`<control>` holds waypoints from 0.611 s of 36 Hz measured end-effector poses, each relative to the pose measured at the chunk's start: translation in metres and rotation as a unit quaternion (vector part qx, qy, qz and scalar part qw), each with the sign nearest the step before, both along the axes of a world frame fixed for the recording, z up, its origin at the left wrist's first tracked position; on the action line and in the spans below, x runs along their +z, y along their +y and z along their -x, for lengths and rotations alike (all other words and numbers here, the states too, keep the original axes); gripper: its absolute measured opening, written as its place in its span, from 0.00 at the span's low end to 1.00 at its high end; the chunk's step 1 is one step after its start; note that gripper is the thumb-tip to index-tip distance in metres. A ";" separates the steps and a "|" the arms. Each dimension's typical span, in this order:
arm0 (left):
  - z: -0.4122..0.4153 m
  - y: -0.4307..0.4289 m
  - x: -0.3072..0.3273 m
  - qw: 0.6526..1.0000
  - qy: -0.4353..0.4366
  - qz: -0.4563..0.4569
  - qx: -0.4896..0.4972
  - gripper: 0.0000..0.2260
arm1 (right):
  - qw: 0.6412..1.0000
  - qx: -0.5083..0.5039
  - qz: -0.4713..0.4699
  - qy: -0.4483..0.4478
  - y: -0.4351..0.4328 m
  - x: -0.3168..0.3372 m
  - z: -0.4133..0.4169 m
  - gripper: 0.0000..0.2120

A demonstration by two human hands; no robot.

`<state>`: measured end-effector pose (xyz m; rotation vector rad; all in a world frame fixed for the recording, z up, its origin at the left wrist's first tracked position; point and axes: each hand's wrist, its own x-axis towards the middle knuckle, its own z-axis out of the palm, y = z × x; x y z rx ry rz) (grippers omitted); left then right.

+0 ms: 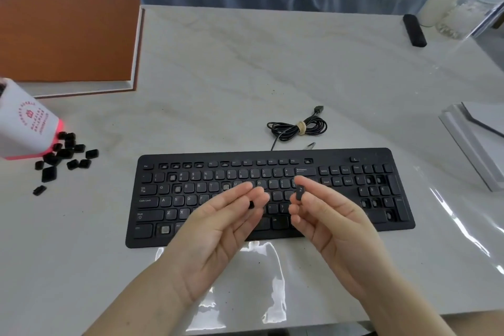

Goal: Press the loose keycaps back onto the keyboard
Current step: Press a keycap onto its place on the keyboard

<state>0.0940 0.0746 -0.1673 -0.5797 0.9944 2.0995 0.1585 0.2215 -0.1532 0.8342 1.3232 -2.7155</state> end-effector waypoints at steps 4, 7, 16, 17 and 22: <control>0.002 -0.010 -0.001 0.994 0.057 0.089 0.006 0.16 | 0.997 0.047 -0.040 -0.046 -0.003 -0.002 0.004 0.11; 0.006 -0.022 -0.004 0.986 0.088 0.143 0.005 0.13 | 0.989 0.081 -0.101 -0.067 -0.009 -0.005 0.009 0.10; 0.018 -0.061 -0.014 0.955 0.152 0.252 0.028 0.06 | 0.953 0.133 -0.268 -0.047 -0.030 -0.018 0.033 0.11; 0.020 -0.064 -0.015 0.953 0.159 0.258 0.031 0.04 | 0.947 0.135 -0.287 -0.043 -0.032 -0.020 0.037 0.11; 0.030 -0.078 -0.020 0.909 0.244 0.337 0.018 0.04 | 0.924 0.131 -0.359 -0.008 -0.039 -0.030 0.057 0.10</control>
